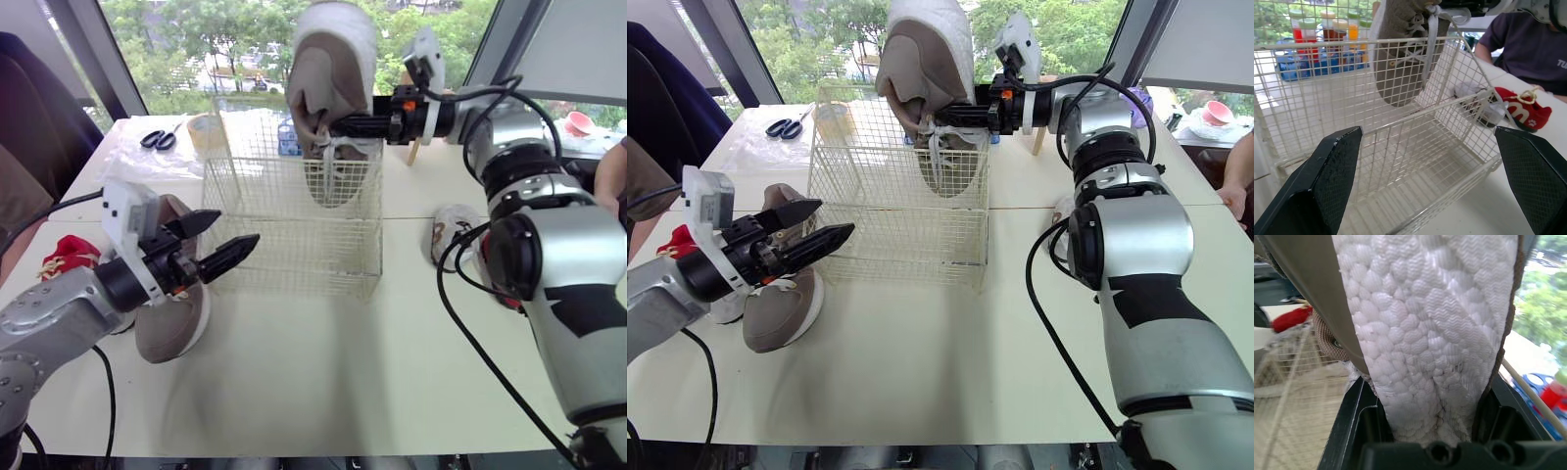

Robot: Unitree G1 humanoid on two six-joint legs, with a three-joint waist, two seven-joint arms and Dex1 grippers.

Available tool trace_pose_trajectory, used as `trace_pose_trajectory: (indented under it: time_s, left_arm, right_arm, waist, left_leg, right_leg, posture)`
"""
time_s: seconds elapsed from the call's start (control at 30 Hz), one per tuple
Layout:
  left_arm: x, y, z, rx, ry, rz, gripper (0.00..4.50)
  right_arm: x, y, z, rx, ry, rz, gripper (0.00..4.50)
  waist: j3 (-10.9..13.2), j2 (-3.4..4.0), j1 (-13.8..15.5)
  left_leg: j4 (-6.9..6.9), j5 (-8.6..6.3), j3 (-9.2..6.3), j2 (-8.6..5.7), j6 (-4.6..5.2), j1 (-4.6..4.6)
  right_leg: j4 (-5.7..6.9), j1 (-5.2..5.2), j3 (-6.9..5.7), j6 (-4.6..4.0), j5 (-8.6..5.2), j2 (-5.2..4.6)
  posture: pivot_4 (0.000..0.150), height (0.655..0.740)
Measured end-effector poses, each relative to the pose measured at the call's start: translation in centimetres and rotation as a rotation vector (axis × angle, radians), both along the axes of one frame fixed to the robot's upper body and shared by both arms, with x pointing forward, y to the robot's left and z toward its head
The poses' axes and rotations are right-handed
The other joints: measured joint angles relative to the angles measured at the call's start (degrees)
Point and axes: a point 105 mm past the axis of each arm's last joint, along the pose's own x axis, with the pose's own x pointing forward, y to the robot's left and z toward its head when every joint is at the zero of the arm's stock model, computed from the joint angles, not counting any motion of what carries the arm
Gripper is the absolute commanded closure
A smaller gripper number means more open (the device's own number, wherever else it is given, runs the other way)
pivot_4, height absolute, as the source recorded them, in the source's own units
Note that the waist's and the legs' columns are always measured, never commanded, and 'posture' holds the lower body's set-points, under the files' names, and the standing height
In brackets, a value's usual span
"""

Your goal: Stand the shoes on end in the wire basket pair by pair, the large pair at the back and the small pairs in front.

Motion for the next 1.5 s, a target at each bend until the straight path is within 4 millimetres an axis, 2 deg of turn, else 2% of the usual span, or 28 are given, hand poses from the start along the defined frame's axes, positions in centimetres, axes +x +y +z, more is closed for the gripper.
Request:
trace_pose_trajectory:
  time_s: [0.1,0.37,0.57,0.73,0.8,0.9,1.0,1.07,1.13,1.17,1.3,1.37,1.5]
  left_arm:
    - [0.1,0.1,-0.1,-0.002,0.000,0.009,0.00]
    - [0.2,-0.4,0.2,-0.015,-0.012,-0.007,0.00]
    - [0.5,-0.3,0.1,-0.015,-0.005,-0.004,0.00]
    - [0.9,-0.3,0.4,-0.010,-0.021,-0.007,0.00]
    - [1.1,0.0,0.4,-0.009,-0.017,0.014,0.00]
    - [2.0,1.8,0.6,-0.023,-0.008,0.133,0.00]
    - [3.6,5.8,1.1,0.056,0.005,0.378,0.00]
    - [4.7,8.0,1.2,0.087,0.032,0.493,0.00]
    - [6.2,10.0,1.4,0.068,0.113,0.589,0.00]
    - [6.7,10.7,1.2,0.069,0.157,0.619,0.00]
    - [9.0,12.9,0.1,0.120,0.390,0.720,0.00]
    - [9.4,13.7,-0.2,0.144,0.444,0.757,0.00]
    - [10.0,14.7,-1.1,0.240,0.516,0.777,0.00]
  right_arm:
    - [0.0,-0.8,0.5,0.028,-0.010,-0.015,0.02]
    - [-0.6,-2.7,1.5,0.039,-0.032,-0.011,0.02]
    - [-2.1,-5.3,3.6,0.022,-0.074,0.008,0.02]
    - [-2.3,-6.6,4.0,0.015,-0.084,-0.018,0.02]
    - [-2.3,-8.1,3.9,0.016,-0.090,-0.070,0.02]
    - [-2.5,-11.4,4.6,0.066,-0.126,-0.188,0.02]
    - [-3.9,-13.8,6.9,0.180,-0.203,-0.230,0.02]
    - [-5.3,-13.5,7.7,0.215,-0.210,-0.161,0.02]
    - [-7.1,-11.8,6.7,0.197,-0.165,-0.038,0.02]
    - [-7.7,-10.7,6.0,0.185,-0.133,0.015,0.02]
    - [-12.3,-5.2,-0.1,-0.031,0.012,0.236,0.02]
    - [-13.3,-4.5,-1.0,-0.087,0.028,0.247,0.02]
    - [-14.4,-4.6,-1.4,-0.156,0.001,0.208,0.02]
  waist:
    - [0.0,0.00,0.1]
    - [0.0,0.00,0.1]
    - [0.0,0.00,0.1]
    - [0.0,-0.01,0.0]
    - [0.0,-0.01,0.1]
    - [0.0,-0.02,0.5]
    - [0.0,-0.01,0.3]
    - [0.0,0.00,0.0]
    - [0.0,-0.01,0.0]
    - [0.0,-0.01,-0.1]
    - [0.0,-0.02,0.5]
    - [0.0,-0.03,0.4]
    - [-0.1,-0.15,0.4]
  left_leg:
    - [0.02,0.00,0.00,0.00,0.00,0.01]
    - [0.05,0.00,0.00,-0.01,0.02,0.01]
    - [0.05,-0.02,0.01,-0.02,0.05,0.02]
    - [0.05,-0.03,0.02,-0.01,0.06,0.05]
    - [0.06,-0.03,0.02,-0.01,0.06,0.04]
    - [0.08,-0.03,0.01,-0.03,0.08,0.01]
    - [0.06,-0.14,-0.01,-0.02,0.26,0.04]
    - [0.05,-0.15,0.01,0.02,0.29,0.13]
    - [0.09,-0.15,-0.03,0.11,0.29,0.20]
    - [0.14,-0.14,-0.09,0.10,0.30,0.21]
    - [0.24,-0.13,-0.31,0.02,0.28,0.07]
    - [0.28,-0.13,-0.27,-0.08,0.28,0.05]
    - [0.27,-0.11,-0.27,-0.12,0.24,0.06]
  right_leg:
    - [-0.01,0.03,0.00,0.00,0.00,0.00]
    - [0.01,0.04,-0.01,0.00,0.00,0.02]
    - [0.01,0.05,-0.02,0.00,0.00,0.03]
    - [0.04,0.06,-0.02,0.00,0.00,0.06]
    - [0.03,0.06,-0.02,0.00,0.00,0.04]
    - [0.01,0.06,-0.01,0.01,0.00,-0.01]
    - [0.04,0.06,-0.01,0.01,0.00,0.03]
    - [0.10,0.10,-0.02,0.01,0.00,0.10]
    - [0.15,0.18,-0.06,0.01,0.00,0.18]
    - [0.23,0.21,-0.09,0.02,0.00,0.21]
    - [0.28,0.20,-0.18,0.04,0.01,0.36]
    - [0.23,0.18,-0.15,0.04,0.01,0.26]
    - [0.20,0.20,-0.16,0.05,0.01,0.23]
  posture:
    - [0.150,0.7400]
    - [0.150,0.7400]
    - [0.150,0.7400]
    - [0.150,0.7400]
    - [0.150,0.7400]
    - [0.150,0.7400]
    - [0.150,0.7400]
    - [0.150,0.7400]
    - [0.150,0.7400]
    - [0.150,0.7400]
    - [0.150,0.7400]
    - [0.150,0.7400]
    - [0.150,0.7400]
